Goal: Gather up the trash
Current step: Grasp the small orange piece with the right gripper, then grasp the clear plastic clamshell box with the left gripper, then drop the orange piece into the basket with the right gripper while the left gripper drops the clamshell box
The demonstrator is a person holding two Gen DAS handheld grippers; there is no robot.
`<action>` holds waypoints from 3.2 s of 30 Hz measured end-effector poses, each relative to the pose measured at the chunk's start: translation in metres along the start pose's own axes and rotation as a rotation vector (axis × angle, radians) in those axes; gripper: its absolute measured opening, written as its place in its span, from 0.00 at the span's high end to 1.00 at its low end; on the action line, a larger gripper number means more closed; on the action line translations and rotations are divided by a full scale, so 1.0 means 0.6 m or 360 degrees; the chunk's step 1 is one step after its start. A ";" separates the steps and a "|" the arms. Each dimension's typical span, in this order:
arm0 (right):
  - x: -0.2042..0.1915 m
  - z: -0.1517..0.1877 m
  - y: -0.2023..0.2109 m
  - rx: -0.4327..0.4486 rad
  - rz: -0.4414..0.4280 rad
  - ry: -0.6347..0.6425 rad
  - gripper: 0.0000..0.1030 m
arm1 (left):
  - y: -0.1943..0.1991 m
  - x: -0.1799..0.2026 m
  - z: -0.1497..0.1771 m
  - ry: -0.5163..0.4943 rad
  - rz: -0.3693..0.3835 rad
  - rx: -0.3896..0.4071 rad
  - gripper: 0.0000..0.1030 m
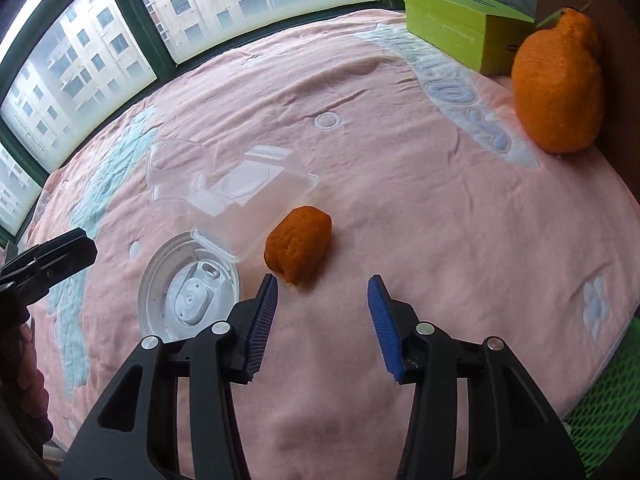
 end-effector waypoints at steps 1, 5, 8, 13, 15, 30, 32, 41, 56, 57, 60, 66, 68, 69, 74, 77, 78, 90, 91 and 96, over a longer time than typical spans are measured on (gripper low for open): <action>-0.004 -0.004 -0.004 0.0001 0.0003 0.0017 0.56 | 0.000 -0.002 0.000 0.0006 0.0005 -0.0001 0.30; -0.012 -0.018 -0.019 -0.0010 0.0001 0.0041 0.57 | -0.003 -0.006 -0.001 0.0028 0.0028 -0.0008 0.30; -0.017 -0.023 -0.026 -0.0019 0.0006 0.0060 0.57 | -0.007 -0.005 -0.001 0.0020 0.0030 -0.0014 0.30; -0.022 -0.023 -0.037 -0.0031 0.0016 0.0082 0.60 | -0.011 0.000 -0.007 0.0002 0.0040 -0.0018 0.30; -0.022 -0.022 -0.034 -0.0018 0.0012 0.0086 0.63 | -0.011 0.005 -0.011 -0.0013 0.0048 -0.0015 0.30; 0.047 0.011 0.036 0.0059 -0.0026 -0.0096 0.69 | -0.082 0.112 -0.034 -0.0287 0.0119 -0.0075 0.31; 0.057 0.013 0.052 0.0080 -0.0036 -0.0127 0.69 | -0.097 0.121 -0.037 -0.0323 0.0098 -0.0087 0.30; 0.089 0.032 0.108 0.0148 -0.0037 -0.0178 0.69 | -0.137 0.137 -0.048 -0.0402 0.0047 -0.0117 0.34; 0.195 0.100 0.165 0.0179 0.0078 -0.0361 0.69 | -0.168 0.138 -0.045 -0.0425 0.0011 -0.0144 0.51; 0.203 0.105 0.170 0.0183 0.0088 -0.0377 0.69 | -0.167 0.139 -0.044 -0.0432 0.0008 -0.0141 0.51; 0.228 0.125 0.184 0.0189 0.0119 -0.0428 0.69 | -0.157 0.145 -0.045 -0.0445 0.0002 -0.0117 0.52; 0.294 0.179 0.204 0.0151 0.0215 -0.0538 0.69 | -0.113 0.183 -0.048 -0.0473 0.0067 -0.0067 0.52; 0.321 0.200 0.207 0.0127 0.0275 -0.0560 0.69 | -0.098 0.204 -0.047 -0.0495 0.0108 -0.0051 0.52; 0.333 0.209 0.208 0.0115 0.0301 -0.0570 0.69 | -0.090 0.217 -0.046 -0.0515 0.0123 -0.0040 0.52; 0.396 0.264 0.202 0.0008 0.0418 -0.0626 0.69 | -0.063 0.285 -0.033 -0.0597 0.0215 -0.0010 0.52; 0.428 0.294 0.197 -0.0049 0.0466 -0.0659 0.69 | -0.055 0.329 -0.019 -0.0640 0.0283 -0.0012 0.52; 0.440 0.303 0.195 -0.0066 0.0489 -0.0672 0.69 | -0.055 0.345 -0.013 -0.0657 0.0305 -0.0019 0.52; 0.517 0.370 0.211 -0.0104 0.0546 -0.0848 0.65 | -0.079 0.509 0.069 -0.0845 0.0477 -0.0130 0.52; 0.521 0.372 0.215 -0.0093 0.0549 -0.0858 0.65 | -0.083 0.519 0.075 -0.0857 0.0487 -0.0142 0.52; 0.530 0.371 0.246 -0.0019 0.0542 -0.0872 0.64 | -0.106 0.567 0.110 -0.0919 0.0529 -0.0212 0.52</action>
Point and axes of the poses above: each gripper's, at about its wrist camera, not at the fingertips, and y roughly against the way its jaws point, x to its right, z to its underside, the point moved 6 cm from there along -y, roughly the way its jaws point, and after that the axes turned 6 degrees about z, right-handed, at the moved point
